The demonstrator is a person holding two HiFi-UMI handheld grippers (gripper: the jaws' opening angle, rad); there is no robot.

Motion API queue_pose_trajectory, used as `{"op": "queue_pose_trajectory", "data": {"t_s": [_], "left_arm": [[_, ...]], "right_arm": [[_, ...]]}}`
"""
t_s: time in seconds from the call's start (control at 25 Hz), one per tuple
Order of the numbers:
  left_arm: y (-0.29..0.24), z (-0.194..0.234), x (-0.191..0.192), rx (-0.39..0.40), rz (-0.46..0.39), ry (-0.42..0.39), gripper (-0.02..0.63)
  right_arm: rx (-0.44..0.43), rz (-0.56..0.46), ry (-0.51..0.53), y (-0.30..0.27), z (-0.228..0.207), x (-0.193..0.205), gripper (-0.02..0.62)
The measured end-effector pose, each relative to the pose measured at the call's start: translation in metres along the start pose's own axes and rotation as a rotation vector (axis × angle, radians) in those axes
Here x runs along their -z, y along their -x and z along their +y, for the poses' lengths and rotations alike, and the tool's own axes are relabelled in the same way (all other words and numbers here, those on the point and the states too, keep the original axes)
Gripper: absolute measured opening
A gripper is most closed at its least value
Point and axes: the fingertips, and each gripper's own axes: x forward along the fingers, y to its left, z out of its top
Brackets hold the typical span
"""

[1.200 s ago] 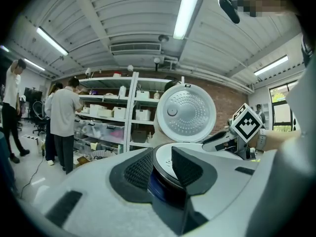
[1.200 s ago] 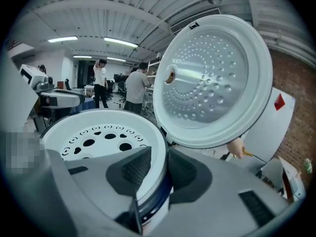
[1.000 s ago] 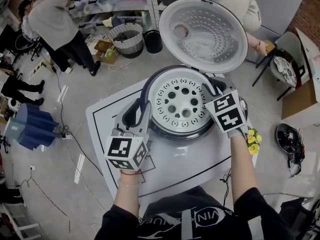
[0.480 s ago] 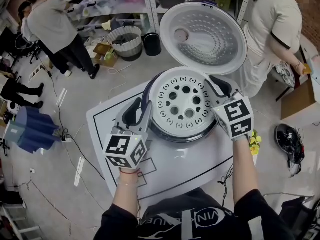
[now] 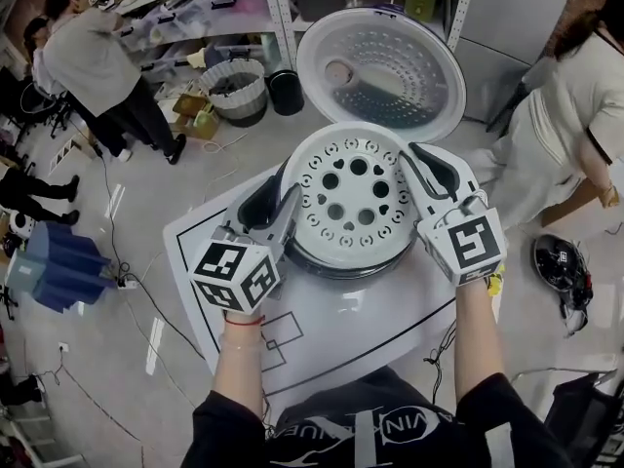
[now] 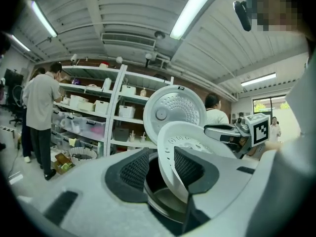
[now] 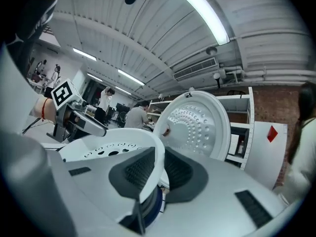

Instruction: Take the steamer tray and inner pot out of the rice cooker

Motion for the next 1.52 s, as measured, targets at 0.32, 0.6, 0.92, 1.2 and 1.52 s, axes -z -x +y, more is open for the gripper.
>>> {"op": "queue_pose_trajectory", "data": {"t_s": [0.32, 0.6, 0.92, 1.2, 1.52], "left_arm": [[-0.003, -0.007, 0.01, -0.022, 0.052, 0.017, 0.088], [0.01, -0.005, -0.002, -0.031, -0.028, 0.038, 0.071], [0.034, -0.012, -0.034, -0.054, -0.13, 0.03, 0.061], [0.044, -0.021, -0.053, -0.122, -0.18, 0.027, 0.054], [0.111, 0.026, -0.049, -0.21, -0.191, 0.07, 0.048]], "right_arm": [[-0.002, -0.054, -0.153, 0.012, -0.004, -0.003, 0.058], [0.019, -0.102, -0.231, 0.019, 0.002, -0.011, 0.048], [0.019, -0.175, -0.238, 0.034, 0.007, -0.044, 0.046], [-0.039, -0.207, -0.293, 0.039, 0.002, -0.053, 0.046], [-0.123, -0.151, -0.347, 0.017, 0.075, -0.073, 0.048]]}}
